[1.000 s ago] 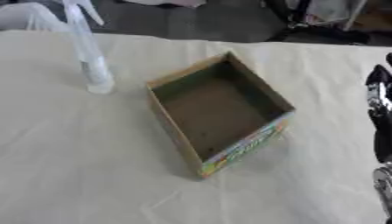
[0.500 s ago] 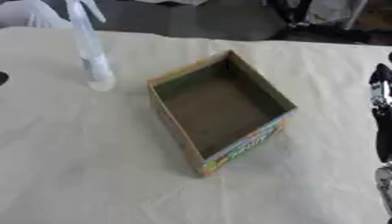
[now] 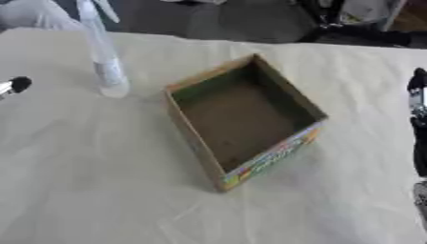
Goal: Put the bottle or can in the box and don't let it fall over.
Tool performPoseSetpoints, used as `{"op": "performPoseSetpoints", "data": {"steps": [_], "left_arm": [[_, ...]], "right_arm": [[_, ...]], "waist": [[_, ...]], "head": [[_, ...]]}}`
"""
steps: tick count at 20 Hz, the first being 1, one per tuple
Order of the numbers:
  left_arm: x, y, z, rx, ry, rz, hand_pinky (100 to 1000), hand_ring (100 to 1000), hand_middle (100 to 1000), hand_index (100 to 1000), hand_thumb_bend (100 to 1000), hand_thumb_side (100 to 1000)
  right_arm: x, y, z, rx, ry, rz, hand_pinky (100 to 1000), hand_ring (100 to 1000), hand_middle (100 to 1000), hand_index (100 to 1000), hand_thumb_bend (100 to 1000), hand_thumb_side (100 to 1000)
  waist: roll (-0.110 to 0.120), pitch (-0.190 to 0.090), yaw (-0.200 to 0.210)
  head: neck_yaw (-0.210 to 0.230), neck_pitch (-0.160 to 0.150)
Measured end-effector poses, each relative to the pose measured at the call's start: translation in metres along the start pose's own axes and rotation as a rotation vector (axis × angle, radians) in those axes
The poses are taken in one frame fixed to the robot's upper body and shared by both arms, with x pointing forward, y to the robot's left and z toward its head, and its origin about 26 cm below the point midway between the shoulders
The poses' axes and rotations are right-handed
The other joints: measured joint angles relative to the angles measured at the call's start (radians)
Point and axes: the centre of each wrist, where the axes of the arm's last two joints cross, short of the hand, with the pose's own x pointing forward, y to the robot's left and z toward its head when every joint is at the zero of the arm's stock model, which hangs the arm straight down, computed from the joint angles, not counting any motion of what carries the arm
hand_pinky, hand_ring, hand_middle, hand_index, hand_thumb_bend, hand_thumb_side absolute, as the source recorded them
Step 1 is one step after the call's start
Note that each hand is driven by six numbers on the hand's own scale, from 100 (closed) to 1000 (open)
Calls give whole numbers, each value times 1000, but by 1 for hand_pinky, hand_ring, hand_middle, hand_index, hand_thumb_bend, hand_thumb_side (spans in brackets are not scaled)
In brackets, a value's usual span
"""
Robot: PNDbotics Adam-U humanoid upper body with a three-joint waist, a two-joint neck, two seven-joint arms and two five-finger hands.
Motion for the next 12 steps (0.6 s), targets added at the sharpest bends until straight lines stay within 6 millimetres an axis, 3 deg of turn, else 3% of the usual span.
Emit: {"op": "performPoseSetpoints", "data": {"steps": [12], "left_arm": [[28,-11,-26,24,-71,-26,1000,827,864,831,862,316]], "right_arm": [[3,6,-5,23,-11,-15,1000,1000,1000,1000,100,470]], "waist": [[3,26,-30]], "head": [[19,-19]]}}
